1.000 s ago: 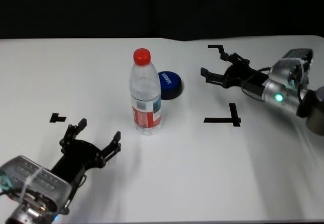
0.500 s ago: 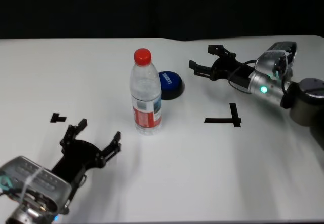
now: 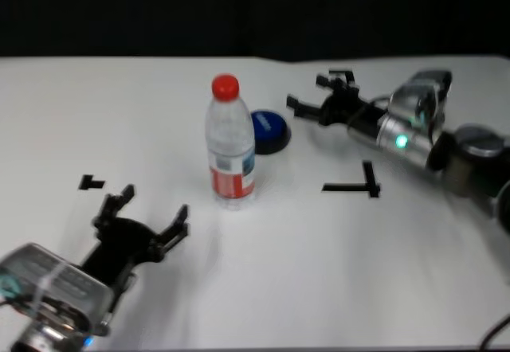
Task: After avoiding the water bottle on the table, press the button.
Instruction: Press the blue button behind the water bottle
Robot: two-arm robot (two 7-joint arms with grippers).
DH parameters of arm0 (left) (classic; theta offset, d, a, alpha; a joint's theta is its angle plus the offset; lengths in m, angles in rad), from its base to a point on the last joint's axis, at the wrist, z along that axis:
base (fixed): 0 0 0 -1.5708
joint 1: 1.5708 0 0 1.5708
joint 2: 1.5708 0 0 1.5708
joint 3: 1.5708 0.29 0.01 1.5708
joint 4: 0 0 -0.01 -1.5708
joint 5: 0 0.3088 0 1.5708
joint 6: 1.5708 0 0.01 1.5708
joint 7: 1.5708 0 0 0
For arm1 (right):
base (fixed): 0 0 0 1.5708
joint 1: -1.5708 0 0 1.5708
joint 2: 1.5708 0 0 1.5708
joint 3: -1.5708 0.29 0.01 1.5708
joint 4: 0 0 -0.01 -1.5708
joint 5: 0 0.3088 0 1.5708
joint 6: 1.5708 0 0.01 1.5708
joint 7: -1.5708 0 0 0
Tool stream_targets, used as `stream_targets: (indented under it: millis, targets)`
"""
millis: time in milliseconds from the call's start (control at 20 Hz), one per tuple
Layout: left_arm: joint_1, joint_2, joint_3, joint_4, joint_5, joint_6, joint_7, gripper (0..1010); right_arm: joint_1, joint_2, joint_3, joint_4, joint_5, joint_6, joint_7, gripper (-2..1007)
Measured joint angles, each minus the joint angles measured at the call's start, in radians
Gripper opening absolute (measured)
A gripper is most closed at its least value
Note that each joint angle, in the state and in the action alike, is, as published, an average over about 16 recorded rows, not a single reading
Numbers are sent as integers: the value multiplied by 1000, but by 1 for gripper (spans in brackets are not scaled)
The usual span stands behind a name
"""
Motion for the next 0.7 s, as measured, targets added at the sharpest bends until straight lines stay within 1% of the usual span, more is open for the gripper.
stream_targets:
  millis: [50,150,250,500,700]
  targets:
    - [0,0,0,0,0,0,0,1003,10,-6,-1,23,2,-9,5,1003]
    - [0,0,0,0,0,0,0,1003,25,-13,-2,55,5,-23,12,1003]
    - [0,0,0,0,0,0,0,1003,31,-15,-3,67,7,-28,14,1003]
    - [0,0,0,0,0,0,0,1003,14,-7,-5,31,6,-12,6,1003]
    - [0,0,0,0,0,0,0,1003,6,-3,-6,13,5,-4,2,1003]
